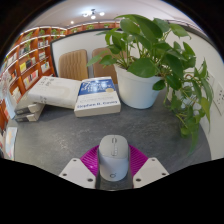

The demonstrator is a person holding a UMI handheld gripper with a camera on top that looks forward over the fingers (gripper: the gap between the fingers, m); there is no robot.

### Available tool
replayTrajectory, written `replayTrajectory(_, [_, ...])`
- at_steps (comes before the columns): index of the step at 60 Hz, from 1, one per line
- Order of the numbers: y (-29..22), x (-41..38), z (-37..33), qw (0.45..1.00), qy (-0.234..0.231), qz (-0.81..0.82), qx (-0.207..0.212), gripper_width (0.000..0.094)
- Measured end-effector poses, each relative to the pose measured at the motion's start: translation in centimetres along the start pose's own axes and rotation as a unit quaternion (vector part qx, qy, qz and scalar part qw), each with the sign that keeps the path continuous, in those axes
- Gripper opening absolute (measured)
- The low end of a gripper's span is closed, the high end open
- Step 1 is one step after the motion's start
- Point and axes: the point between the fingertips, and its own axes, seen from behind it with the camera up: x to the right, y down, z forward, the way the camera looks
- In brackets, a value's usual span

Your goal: Arrange mouse

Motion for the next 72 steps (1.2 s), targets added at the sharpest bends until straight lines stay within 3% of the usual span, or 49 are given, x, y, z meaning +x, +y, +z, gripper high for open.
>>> replayTrajectory(7, [-1.2,-0.8,-1.3,1.000,0.020,-0.004,0.003,0.0375])
replayTrajectory(19, [-11.9,-10.4,-11.0,0.993,0.041,-0.003,0.113,0.0374])
replayTrajectory(28, [-18.3,-24.7,-19.4,0.983,0.012,-0.027,0.182,0.0373])
replayTrajectory(36, [-18.7,-38.7,-21.4,0.978,-0.049,-0.054,0.195,0.0373])
replayTrajectory(43, [-16.2,-47.6,-20.1,0.978,-0.079,-0.083,0.177,0.0372])
replayTrajectory(52, [-8.9,-55.1,-14.9,0.987,-0.097,-0.075,0.108,0.0370])
replayTrajectory(66, [2.1,-59.0,-7.0,0.991,-0.089,-0.096,0.018,0.0372])
replayTrajectory(72, [5.2,-59.0,-5.2,0.993,-0.073,-0.096,-0.002,0.0371])
